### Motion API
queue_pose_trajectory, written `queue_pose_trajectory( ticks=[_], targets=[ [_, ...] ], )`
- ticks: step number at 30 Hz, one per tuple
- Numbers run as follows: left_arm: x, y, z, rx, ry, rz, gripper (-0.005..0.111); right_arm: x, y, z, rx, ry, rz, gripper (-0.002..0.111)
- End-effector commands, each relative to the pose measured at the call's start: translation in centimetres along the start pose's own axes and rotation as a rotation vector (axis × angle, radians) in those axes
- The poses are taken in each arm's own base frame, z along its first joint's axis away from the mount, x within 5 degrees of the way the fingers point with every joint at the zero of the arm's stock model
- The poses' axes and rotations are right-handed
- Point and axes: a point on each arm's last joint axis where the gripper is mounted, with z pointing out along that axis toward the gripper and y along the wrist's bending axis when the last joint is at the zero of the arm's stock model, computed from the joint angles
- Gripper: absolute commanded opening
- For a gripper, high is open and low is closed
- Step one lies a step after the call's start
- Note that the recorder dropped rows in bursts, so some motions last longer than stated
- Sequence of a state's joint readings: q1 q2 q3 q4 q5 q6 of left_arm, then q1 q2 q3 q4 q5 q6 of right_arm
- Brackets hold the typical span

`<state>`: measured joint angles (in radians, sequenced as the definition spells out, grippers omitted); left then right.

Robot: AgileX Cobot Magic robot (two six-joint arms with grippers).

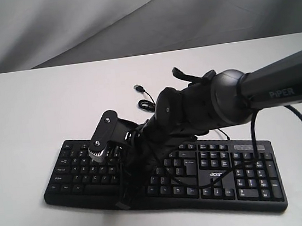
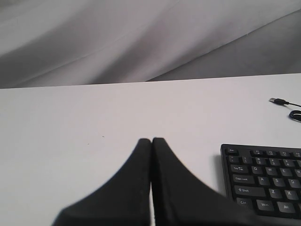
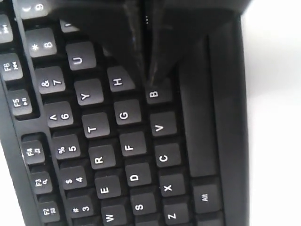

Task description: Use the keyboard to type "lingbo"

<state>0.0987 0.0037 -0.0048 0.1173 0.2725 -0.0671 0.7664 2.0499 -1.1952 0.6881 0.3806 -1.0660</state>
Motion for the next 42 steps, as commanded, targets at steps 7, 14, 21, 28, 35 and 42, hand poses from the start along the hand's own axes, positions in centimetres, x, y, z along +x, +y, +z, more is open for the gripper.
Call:
queue_pose_trajectory(
  ticks=[7, 14, 21, 28, 35, 42],
  targets=[
    [0.0, 0.0, 0.0, 0.000, -0.010, -0.002, 0.001, -3.2, -0.7, -1.3, 0.003, -0.074, -0.049, 0.000],
    [0.0, 0.0, 0.0, 0.000, -0.010, -0.002, 0.001, -3.0, -1.0, 0.4, -0.008, -0.051, -0.046, 0.000],
    [0.0, 0.0, 0.0, 0.000, -0.010, -0.002, 0.001, -3.0, -1.0, 0.7, -0.020, -0.045, -0.042, 0.000],
    [0.0, 0.0, 0.0, 0.000, -0.010, -0.002, 0.001, -2.9, -1.1, 0.9, -0.011, -0.047, -0.040, 0.000],
    [0.0, 0.0, 0.0, 0.000, -0.010, -0.002, 0.001, -3.0, -1.2, 0.9, 0.000, -0.053, -0.041, 0.000],
    [0.0, 0.0, 0.0, 0.000, -0.010, -0.002, 0.001, -3.0, -1.3, 0.9, 0.002, -0.053, -0.043, 0.000]
  ],
)
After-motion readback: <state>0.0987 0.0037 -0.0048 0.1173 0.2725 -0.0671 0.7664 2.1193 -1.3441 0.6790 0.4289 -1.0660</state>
